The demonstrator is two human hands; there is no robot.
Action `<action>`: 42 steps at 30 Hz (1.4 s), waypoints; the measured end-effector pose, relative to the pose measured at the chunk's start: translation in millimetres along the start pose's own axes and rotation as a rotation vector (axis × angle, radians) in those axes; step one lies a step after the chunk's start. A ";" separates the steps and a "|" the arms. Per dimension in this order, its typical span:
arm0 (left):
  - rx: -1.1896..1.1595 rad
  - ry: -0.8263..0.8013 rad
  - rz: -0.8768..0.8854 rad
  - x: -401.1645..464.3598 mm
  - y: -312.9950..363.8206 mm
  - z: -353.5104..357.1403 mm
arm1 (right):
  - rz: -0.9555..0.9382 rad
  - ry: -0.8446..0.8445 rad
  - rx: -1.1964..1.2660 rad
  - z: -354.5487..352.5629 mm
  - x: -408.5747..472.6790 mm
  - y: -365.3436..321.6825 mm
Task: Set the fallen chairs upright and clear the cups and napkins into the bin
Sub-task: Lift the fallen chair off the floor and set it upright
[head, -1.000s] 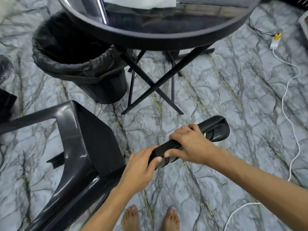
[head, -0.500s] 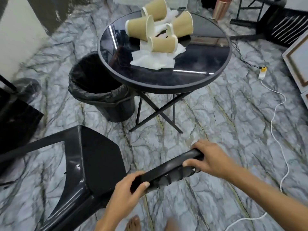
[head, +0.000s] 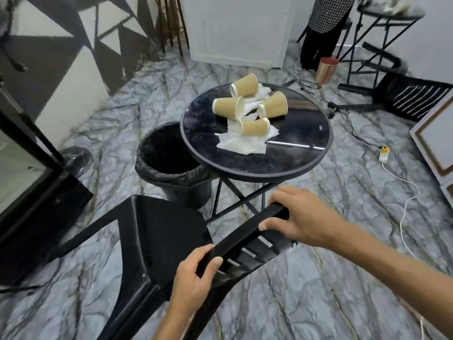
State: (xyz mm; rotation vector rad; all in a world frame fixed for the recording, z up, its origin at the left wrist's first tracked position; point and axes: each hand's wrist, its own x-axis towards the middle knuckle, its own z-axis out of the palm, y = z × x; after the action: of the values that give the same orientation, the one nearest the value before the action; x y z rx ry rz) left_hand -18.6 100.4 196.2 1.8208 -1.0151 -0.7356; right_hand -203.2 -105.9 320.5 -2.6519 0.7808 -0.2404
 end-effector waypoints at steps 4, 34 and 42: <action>-0.037 0.010 0.058 -8.0 14.3 -26.5 | -0.078 0.019 -0.073 -26.9 12.2 -53.3; 0.167 -0.169 0.137 -133.9 63.6 -261.8 | -0.338 -0.087 0.020 41.6 -21.0 -296.6; 0.012 -0.093 -0.045 -177.8 46.6 -302.4 | -0.350 -0.079 -0.067 32.8 -36.1 -260.7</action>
State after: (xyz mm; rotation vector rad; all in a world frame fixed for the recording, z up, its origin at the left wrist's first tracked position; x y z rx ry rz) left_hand 123.0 369.1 377.8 1.8392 -1.0434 -0.8503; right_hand -97.3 127.2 389.8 -2.8300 0.3010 -0.2003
